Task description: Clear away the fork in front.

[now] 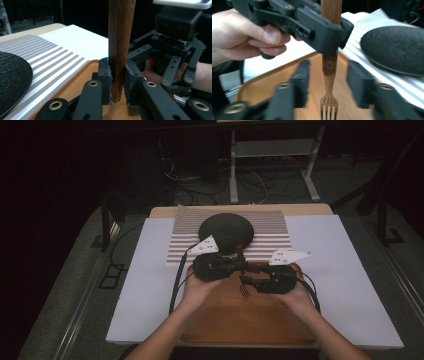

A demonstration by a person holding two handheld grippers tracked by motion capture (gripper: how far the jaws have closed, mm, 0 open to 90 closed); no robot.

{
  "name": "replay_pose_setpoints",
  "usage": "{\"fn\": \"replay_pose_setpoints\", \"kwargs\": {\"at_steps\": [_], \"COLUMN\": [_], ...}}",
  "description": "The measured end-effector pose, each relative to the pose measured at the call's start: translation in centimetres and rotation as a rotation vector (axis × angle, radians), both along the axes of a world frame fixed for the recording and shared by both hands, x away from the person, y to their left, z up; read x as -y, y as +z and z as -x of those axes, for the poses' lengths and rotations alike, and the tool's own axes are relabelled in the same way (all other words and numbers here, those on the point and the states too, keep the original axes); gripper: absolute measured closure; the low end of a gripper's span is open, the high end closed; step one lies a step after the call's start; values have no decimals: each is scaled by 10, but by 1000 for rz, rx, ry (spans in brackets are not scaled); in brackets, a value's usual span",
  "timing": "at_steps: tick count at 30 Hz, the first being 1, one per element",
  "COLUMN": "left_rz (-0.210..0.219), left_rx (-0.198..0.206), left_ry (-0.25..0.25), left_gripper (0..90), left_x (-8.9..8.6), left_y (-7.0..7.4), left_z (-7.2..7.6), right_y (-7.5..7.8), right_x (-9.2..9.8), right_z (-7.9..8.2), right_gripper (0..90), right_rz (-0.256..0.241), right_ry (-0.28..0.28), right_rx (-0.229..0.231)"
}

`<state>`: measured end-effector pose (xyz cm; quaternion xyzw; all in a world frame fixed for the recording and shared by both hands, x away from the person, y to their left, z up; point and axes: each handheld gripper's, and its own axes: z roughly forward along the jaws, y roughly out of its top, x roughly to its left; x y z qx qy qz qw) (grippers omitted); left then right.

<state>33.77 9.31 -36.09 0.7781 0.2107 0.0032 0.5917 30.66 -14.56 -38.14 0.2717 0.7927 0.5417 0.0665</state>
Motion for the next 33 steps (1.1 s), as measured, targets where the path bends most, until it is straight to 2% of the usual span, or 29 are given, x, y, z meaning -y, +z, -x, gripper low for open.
{"fn": "replay_pose_setpoints", "kwargs": {"at_steps": [1,3,4,5,8,9,13,15,18,23,33], "left_rz": [-3,-7,-3,0,1,5,3,-8,-3,-12,-22], "left_rx": [-2,1,-11,-13,-14,-17,-1,5,0,2,-8], "left_ry": [3,8,14,15,18,19,9,-9,-24,-33,-27], "left_gripper": [775,782,786,801,808,808,806,804,803,801,800], "left_x": [-1,-4,-6,-9,-15,-17,-26,-33,-39,-58,-90], "left_y": [0,0,1,1,1,1,2,2,2,5,9], "left_z": [-1,-2,-3,-4,-7,-8,-10,-11,-11,-10,-2], "right_y": [-1,-5,-6,-10,-13,-15,-18,-23,-26,-35,-47], "right_x": [1,4,5,8,14,21,33,49,58,82,113], "right_z": [-1,-1,-1,0,-1,0,0,2,4,11,30], "right_gripper": [416,322,276,215,170,144,137,132,129,79,25], "right_rz": [-8,-22,-20,-2,7,14,41,70,92,121,122], "right_ry": [7,6,-1,-36,-43,-63,-97,-130,-152,-189,-237], "right_rx": [-9,5,8,29,25,25,24,32,33,8,-8]}}
